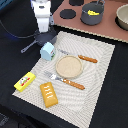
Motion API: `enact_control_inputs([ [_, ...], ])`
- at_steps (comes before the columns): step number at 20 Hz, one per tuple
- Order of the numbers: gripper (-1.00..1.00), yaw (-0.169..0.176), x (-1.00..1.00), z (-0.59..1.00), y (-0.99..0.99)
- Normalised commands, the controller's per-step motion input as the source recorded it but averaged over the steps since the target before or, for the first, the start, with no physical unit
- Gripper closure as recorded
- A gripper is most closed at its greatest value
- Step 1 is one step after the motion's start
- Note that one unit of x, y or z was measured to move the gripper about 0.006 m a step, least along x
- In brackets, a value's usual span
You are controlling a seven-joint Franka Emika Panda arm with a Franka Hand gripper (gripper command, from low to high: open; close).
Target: Interact with the objects in diverse but meaningful ways.
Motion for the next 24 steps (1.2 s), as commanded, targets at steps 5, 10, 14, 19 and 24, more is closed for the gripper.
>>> enact_control_inputs([
  [5,1.0,0.02,-0.11,-0.1,-0.01],
  [10,1.0,0.016,-0.07,-0.08,-0.01],
  [14,1.0,0.002,-0.07,-0.01,-0.04],
  [19,1.0,-0.022,-0.12,0.32,0.0],
  [24,1.0,-0.029,-0.16,0.59,0.0],
])
